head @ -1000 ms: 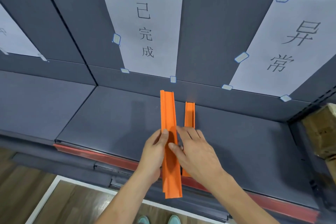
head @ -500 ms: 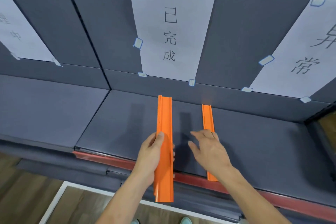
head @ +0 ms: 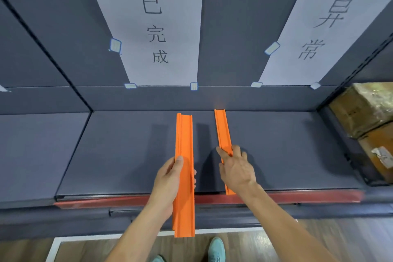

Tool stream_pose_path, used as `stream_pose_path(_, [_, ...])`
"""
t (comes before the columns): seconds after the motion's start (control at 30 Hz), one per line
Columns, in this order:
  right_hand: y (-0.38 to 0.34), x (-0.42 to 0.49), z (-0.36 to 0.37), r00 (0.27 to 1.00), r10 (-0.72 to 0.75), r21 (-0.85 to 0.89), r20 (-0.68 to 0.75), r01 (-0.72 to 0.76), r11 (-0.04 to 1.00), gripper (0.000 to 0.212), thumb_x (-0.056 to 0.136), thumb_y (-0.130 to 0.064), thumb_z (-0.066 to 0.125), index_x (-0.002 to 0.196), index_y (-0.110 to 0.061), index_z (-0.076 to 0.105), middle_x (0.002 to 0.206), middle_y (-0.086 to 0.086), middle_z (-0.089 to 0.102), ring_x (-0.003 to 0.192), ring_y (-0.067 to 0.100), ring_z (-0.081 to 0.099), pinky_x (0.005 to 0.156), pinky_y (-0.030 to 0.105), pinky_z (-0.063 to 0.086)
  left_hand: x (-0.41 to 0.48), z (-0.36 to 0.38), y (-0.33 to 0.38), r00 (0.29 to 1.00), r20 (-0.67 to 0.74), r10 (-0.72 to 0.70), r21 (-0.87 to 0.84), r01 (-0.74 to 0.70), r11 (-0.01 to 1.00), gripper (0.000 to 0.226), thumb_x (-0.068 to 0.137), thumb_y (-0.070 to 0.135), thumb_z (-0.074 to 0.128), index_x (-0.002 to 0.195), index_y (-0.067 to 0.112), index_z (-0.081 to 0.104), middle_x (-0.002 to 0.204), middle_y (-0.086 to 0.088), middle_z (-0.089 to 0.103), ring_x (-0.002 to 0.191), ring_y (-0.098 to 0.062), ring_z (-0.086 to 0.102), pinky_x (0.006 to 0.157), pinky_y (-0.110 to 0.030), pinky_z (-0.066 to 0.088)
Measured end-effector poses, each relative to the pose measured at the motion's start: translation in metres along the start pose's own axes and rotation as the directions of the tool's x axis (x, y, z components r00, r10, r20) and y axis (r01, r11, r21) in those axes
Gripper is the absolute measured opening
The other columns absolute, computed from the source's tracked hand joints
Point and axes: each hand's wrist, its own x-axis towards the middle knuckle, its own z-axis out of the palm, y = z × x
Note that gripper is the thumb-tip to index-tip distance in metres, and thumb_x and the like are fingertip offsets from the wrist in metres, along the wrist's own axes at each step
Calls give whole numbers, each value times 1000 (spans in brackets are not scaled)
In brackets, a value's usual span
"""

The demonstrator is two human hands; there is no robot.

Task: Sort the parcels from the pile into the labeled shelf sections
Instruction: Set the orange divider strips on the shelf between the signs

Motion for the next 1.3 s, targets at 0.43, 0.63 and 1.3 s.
stream_pose_path(0.43, [16,17,0,992,-91,122,-86,102,987,60,104,-40,46,158,-34,22,144,11,33,126,28,48,83,36,61,10,45,-14,998,-49,-44,-26,43,999,34,104,46,53,123,21,65,96,-6,79,89,-24,78,88,-46,63])
stream_pose_path(0.63, [24,17,0,989,-123,153,-77,133,979,63,103,-43,49,158,-32,21,150,9,29,133,29,42,88,37,59,11,56,-19,994,-56,-93,-47,91,995,32,105,46,52,122,22,65,94,-6,80,87,-23,79,81,-40,63])
stream_pose_path(1.3, [23,18,-10,992,-120,217,-32,124,968,67,102,-43,52,158,-27,20,153,11,28,139,31,40,93,40,58,7,50,-16,990,-97,-102,-54,97,994,35,105,50,50,125,25,65,94,-1,80,92,-23,77,95,-50,59])
